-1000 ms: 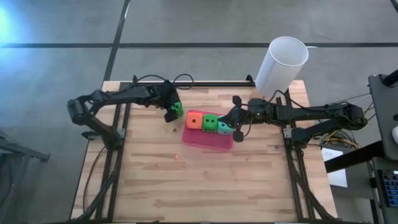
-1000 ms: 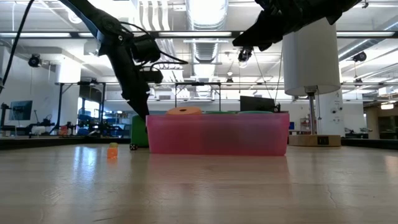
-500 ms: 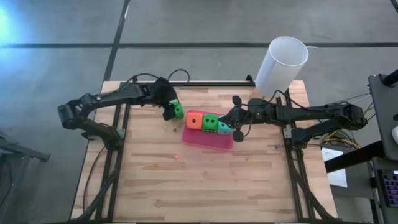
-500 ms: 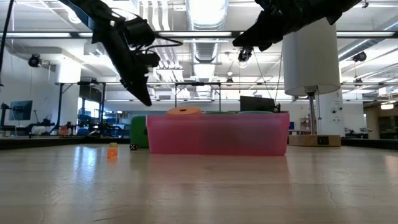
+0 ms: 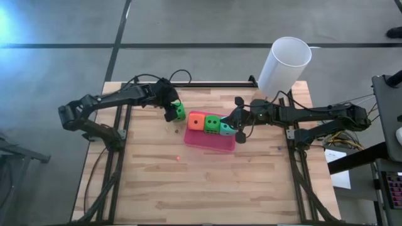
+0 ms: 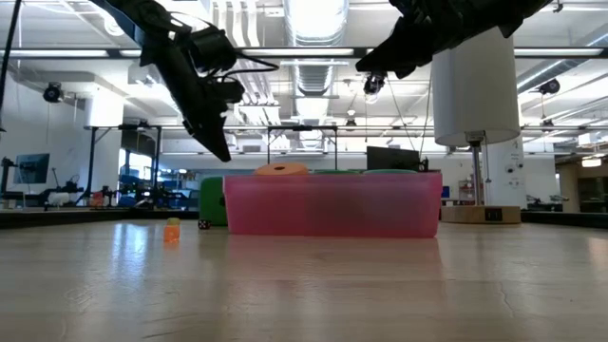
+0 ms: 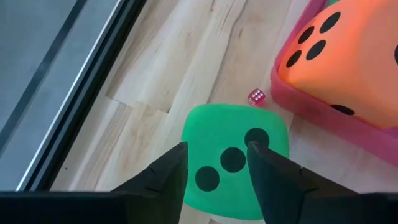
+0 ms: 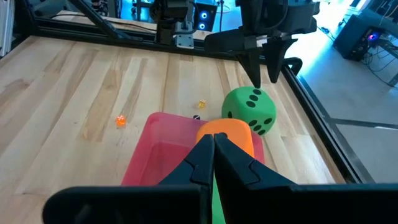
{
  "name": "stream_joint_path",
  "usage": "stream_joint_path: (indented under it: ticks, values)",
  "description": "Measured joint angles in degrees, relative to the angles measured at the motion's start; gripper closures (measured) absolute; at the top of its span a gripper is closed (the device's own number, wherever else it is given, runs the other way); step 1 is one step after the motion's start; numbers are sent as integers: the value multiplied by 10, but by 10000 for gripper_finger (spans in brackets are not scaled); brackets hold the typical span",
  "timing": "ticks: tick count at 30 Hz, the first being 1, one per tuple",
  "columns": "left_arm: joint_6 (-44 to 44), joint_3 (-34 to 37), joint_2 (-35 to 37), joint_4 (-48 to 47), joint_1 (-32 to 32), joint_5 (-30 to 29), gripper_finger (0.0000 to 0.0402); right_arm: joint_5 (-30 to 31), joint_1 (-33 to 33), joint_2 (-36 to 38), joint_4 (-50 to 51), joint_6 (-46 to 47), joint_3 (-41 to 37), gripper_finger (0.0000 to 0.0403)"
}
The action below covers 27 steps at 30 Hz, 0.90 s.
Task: Pick & Place Dice
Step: Put the green die into the pink bin
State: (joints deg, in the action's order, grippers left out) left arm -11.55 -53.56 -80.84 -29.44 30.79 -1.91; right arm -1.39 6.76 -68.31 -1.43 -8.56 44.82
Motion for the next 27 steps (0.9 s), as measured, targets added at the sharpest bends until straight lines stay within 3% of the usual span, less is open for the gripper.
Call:
stream_joint_path:
  ticks: [20,27]
  values:
    - [24,1,1,-4,0,0,220,0,0,0,-1,0,0,394]
    - [-8,2,1,-18,-1,1,214,0,0,0,-1,0,0,394]
